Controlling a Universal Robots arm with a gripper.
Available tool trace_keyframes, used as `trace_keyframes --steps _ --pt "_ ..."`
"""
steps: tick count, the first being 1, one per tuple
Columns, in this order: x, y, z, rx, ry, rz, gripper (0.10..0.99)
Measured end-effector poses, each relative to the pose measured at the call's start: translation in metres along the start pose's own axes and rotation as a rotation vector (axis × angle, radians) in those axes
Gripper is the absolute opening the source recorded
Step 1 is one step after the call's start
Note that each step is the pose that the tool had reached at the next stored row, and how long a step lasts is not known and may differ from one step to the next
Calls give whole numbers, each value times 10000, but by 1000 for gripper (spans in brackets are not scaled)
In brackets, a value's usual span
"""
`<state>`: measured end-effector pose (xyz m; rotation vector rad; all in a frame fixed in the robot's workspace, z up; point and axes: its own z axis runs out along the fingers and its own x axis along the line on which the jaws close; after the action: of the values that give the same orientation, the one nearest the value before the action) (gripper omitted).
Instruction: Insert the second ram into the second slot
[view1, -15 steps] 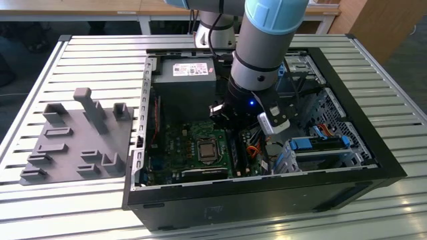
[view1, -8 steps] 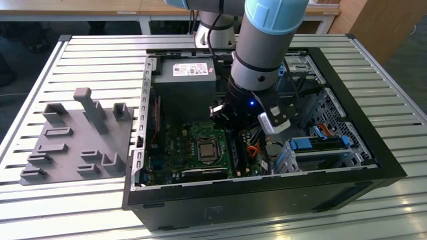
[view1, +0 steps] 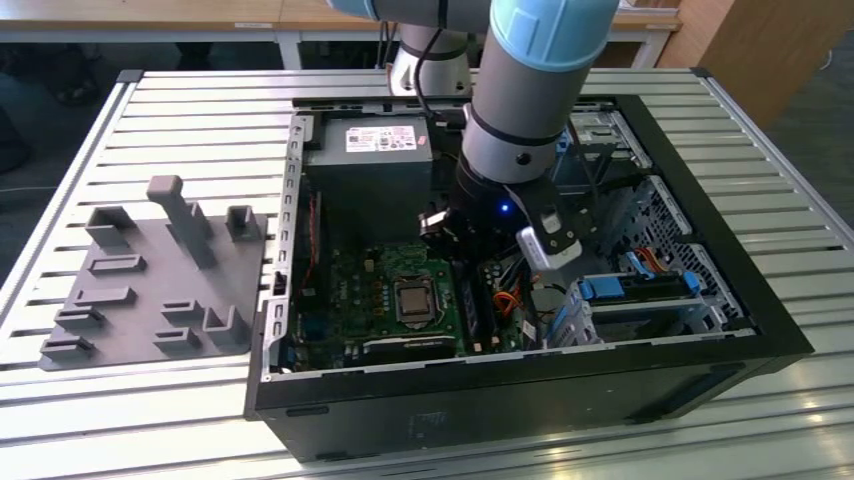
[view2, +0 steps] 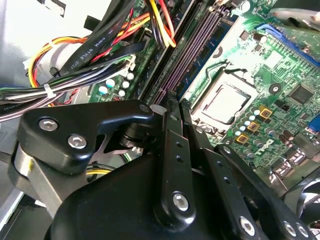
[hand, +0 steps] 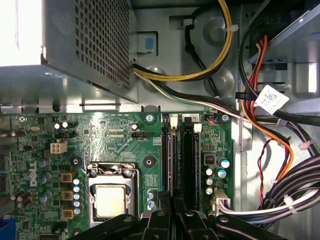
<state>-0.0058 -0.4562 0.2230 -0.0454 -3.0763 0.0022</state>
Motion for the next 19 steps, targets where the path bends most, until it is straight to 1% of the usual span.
trace_keyframes --steps 5,11,19 --pt "-14 -9 -1 -7 1 -52 137" --pt "-19 -9 26 -3 1 -113 137" --pt "-26 -5 37 0 0 -164 137"
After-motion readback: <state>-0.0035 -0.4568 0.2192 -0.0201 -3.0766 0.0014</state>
